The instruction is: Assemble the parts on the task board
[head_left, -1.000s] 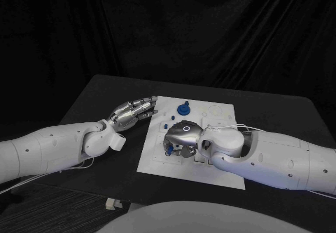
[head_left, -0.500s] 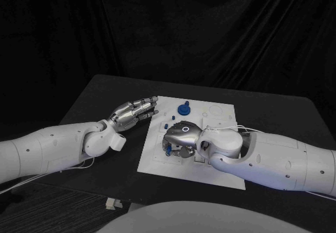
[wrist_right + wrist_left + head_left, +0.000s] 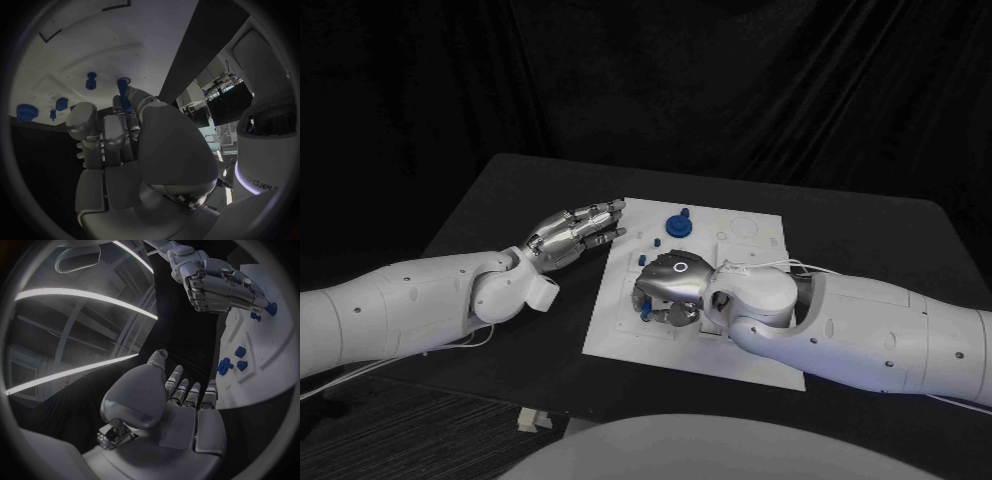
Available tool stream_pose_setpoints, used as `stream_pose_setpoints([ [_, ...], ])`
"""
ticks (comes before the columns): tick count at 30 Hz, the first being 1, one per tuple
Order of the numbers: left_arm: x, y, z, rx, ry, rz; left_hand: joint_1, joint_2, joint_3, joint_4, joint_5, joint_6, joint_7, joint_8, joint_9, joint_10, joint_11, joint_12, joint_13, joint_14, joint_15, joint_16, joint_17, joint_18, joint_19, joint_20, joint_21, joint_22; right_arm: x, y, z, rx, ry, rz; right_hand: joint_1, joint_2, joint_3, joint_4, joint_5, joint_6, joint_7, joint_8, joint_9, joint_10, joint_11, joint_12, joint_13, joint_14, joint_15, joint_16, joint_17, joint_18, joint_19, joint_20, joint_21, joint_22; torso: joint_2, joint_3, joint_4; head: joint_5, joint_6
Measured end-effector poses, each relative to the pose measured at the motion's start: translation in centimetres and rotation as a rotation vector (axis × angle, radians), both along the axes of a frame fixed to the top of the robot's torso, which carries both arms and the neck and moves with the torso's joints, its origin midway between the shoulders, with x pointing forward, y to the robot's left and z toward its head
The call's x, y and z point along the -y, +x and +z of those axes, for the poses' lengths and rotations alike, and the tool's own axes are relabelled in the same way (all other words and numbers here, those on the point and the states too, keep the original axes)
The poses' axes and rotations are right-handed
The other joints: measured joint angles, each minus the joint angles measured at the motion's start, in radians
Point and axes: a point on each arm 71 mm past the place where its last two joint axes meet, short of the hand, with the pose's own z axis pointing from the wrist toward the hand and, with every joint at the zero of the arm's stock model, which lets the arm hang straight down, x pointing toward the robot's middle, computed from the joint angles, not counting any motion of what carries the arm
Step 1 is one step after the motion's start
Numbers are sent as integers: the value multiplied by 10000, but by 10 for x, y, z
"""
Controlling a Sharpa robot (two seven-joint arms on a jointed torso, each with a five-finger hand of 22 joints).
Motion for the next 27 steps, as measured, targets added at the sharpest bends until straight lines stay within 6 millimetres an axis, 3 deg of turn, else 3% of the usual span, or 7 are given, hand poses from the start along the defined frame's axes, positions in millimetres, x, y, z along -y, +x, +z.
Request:
stream_pose_setpoints([
  [21, -1, 1, -3, -134, 102, -51, 0, 0, 0, 0, 0, 0, 0, 0, 0, 0, 0, 0, 0, 0, 0, 0, 0, 0, 38, 38, 0, -2, 3, -1, -4, -248, -236, -192, -26, -26, -5, -59, -39, -36, 36, -86, 8, 39, 36, 34, 33, -47, -45, -101, -264, -1, -37, -37, -208, -2, -5, 0, -5, 12, 0],
  [23, -1, 1, -3, -150, 109, -59, 0, 0, 0, 0, 0, 0, 0, 0, 0, 0, 0, -1, 0, 0, -1, 0, 0, 1, 38, 38, 0, 11, 4, -1, -4, -274, -271, -239, -27, -26, -5, -59, -45, -71, 2, -139, 11, 39, 36, 33, 36, -106, 6, -124, -319, -1, -37, -36, -288, -2, -4, 0, -5, 11, 0],
  [27, -1, 1, -3, -175, 122, -69, 0, 0, 0, 0, 0, 0, 0, 0, 6, 0, 0, 0, 0, 0, -1, 0, 0, 1, 38, 38, 0, 10, 4, 0, -5, -306, -320, -308, -99, -33, 22, -86, -45, -352, 96, -303, -21, 16, 14, -47, 45, -200, 89, -214, -428, 0, -166, 19, -461, -2, -2, -1, -5, 10, 0],
])
